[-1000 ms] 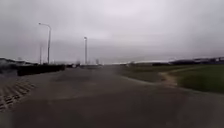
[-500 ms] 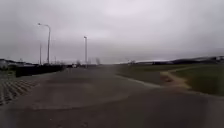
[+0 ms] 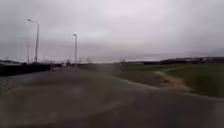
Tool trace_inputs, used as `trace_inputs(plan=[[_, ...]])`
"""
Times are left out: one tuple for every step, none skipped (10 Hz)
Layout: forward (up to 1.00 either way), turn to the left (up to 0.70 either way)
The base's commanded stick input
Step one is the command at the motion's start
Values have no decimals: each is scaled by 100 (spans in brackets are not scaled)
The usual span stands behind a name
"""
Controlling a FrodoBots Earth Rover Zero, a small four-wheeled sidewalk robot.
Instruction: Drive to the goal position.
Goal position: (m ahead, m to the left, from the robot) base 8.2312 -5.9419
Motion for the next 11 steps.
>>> trace_inputs(plan=[[85,0],[85,0],[85,0],[85,0],[85,0],[85,-18],[85,-33],[85,-34],[85,-34],[85,-34],[85,-34]])
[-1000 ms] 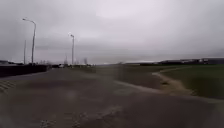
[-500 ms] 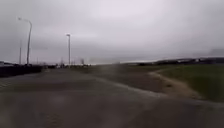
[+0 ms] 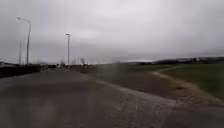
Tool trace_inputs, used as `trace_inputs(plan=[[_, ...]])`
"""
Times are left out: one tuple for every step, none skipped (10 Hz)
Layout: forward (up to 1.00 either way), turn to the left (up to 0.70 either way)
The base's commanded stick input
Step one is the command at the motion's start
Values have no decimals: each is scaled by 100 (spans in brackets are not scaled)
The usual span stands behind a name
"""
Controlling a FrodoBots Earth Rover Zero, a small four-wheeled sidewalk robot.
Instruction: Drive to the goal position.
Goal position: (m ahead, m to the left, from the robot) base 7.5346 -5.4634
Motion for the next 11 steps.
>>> trace_inputs(plan=[[85,-6],[85,0],[85,0],[85,-14],[85,-29],[85,-33],[85,-34],[85,-34],[85,-34],[85,-34],[85,-34]])
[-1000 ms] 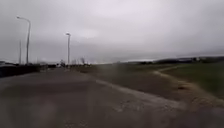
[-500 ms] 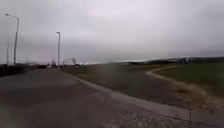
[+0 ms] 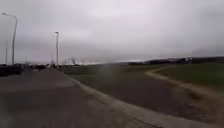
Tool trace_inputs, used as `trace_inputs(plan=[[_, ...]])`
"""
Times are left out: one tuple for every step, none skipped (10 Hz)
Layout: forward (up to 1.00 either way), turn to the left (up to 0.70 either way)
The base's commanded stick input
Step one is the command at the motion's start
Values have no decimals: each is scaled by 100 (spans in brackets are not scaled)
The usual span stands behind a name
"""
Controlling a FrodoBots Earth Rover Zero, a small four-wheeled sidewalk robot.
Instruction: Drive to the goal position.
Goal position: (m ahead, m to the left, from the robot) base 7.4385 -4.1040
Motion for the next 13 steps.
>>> trace_inputs(plan=[[85,-34],[85,0],[85,0],[85,0],[85,0],[85,0],[85,0],[85,0],[85,0],[85,0],[85,0],[85,-5],[85,-13]])
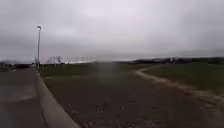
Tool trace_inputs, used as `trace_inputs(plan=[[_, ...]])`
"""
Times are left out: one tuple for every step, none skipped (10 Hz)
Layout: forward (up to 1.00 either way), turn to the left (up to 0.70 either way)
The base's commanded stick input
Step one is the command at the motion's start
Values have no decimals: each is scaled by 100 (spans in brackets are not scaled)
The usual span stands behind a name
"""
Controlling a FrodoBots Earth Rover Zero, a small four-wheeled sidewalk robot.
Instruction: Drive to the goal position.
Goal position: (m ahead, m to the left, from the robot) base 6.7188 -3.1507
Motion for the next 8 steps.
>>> trace_inputs(plan=[[85,-22],[85,-31],[85,-33],[85,-30],[85,-6],[85,0],[85,0],[85,0]])
